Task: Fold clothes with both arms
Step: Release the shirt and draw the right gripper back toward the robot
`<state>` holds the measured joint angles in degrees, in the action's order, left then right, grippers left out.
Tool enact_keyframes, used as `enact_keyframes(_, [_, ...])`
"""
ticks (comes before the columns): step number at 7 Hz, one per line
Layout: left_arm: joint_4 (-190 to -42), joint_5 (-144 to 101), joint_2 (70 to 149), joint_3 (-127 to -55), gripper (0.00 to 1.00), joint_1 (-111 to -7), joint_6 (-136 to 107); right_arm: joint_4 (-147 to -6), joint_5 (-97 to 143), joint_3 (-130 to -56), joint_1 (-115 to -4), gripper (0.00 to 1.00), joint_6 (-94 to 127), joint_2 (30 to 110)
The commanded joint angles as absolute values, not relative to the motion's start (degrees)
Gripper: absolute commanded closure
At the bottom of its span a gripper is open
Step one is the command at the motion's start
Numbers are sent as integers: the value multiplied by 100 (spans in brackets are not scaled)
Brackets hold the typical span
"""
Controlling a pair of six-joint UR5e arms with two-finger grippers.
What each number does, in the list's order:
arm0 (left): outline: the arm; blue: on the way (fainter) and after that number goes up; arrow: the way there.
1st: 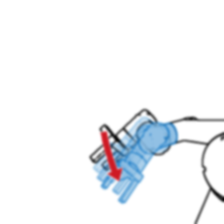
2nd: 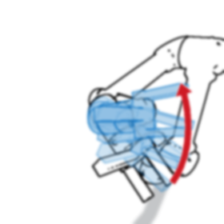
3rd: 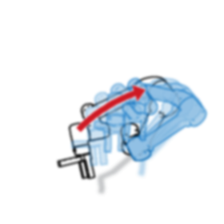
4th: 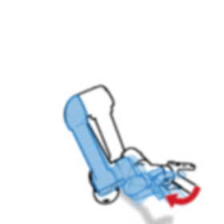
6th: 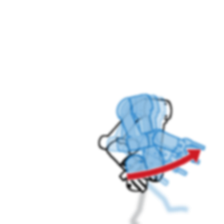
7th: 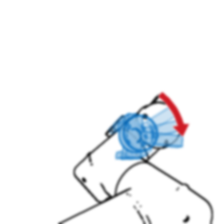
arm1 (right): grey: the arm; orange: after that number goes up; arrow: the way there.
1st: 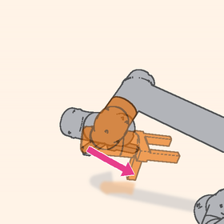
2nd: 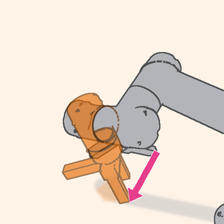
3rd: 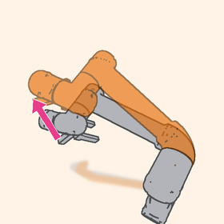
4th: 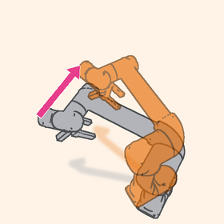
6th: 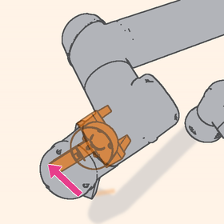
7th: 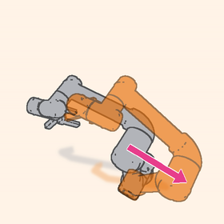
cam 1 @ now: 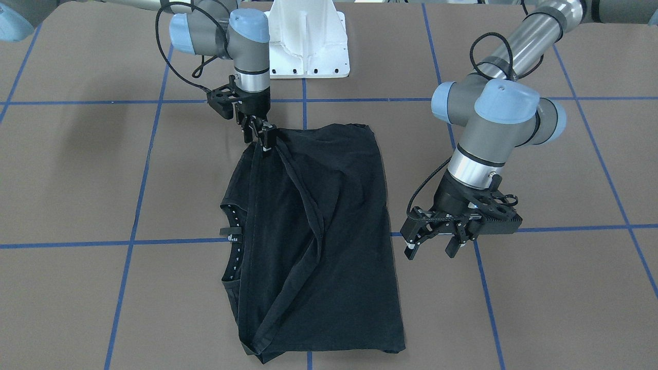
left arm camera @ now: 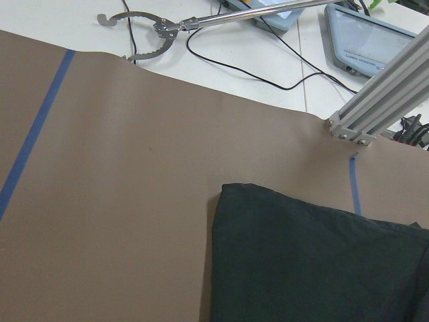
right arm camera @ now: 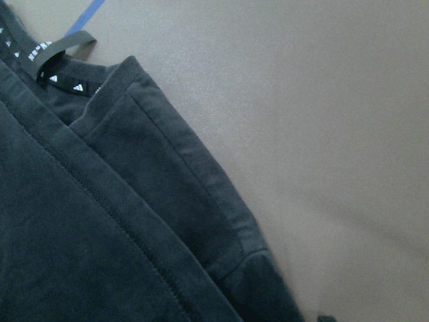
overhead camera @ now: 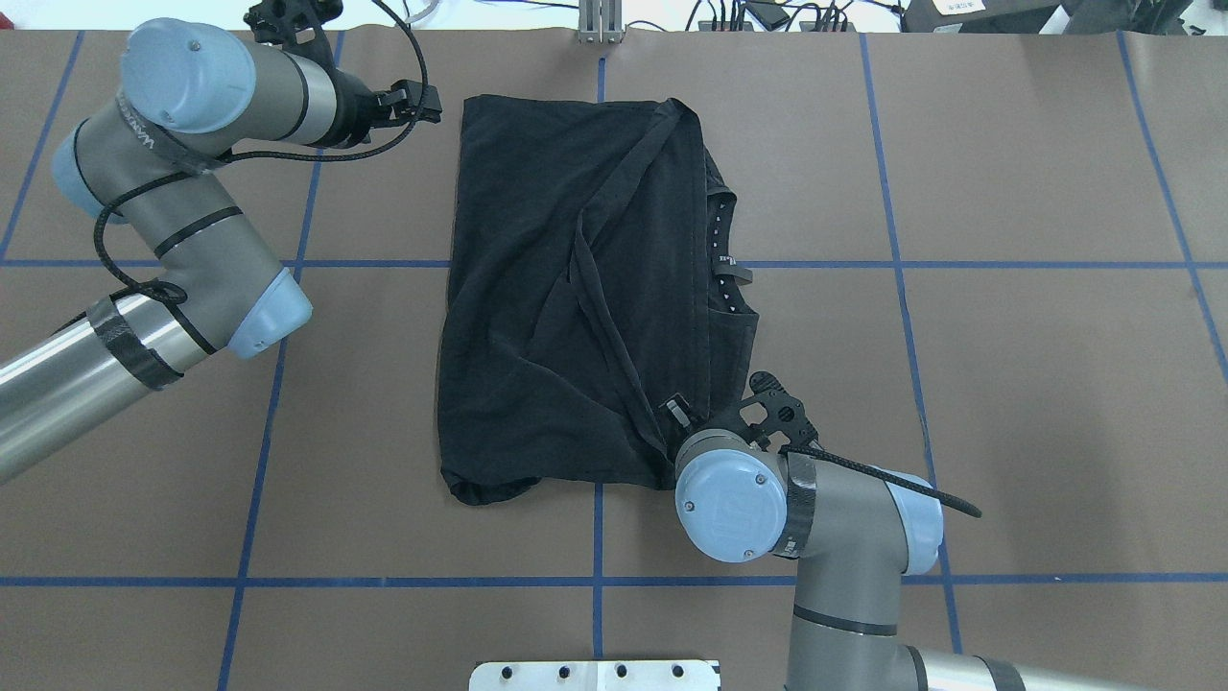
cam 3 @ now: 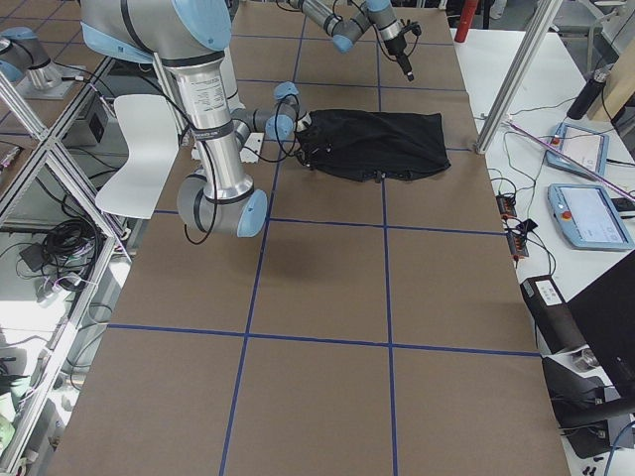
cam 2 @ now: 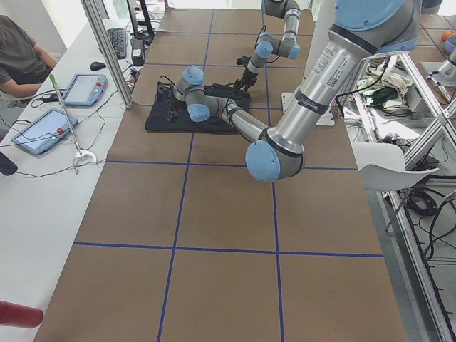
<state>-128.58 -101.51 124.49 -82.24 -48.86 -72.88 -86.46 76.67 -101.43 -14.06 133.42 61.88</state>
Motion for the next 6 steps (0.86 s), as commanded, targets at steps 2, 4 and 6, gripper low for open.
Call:
enact_keyframes(2, [-12858,-10151,12437,-8227,0,-4878,-7295,-8684,7699,-10178,-1415,100,13342,6135])
enact_keyframes(4, [-12858,-10151,12436,-8235,0,-4887,-7295,-8692,7708,-10238,-1406,100,13342,6135])
enact_keyframes(6, [-12867,-10160,12158,-8584,0,-4861,-7688,-8806,7787,-10537,-1450,100,13333,6222])
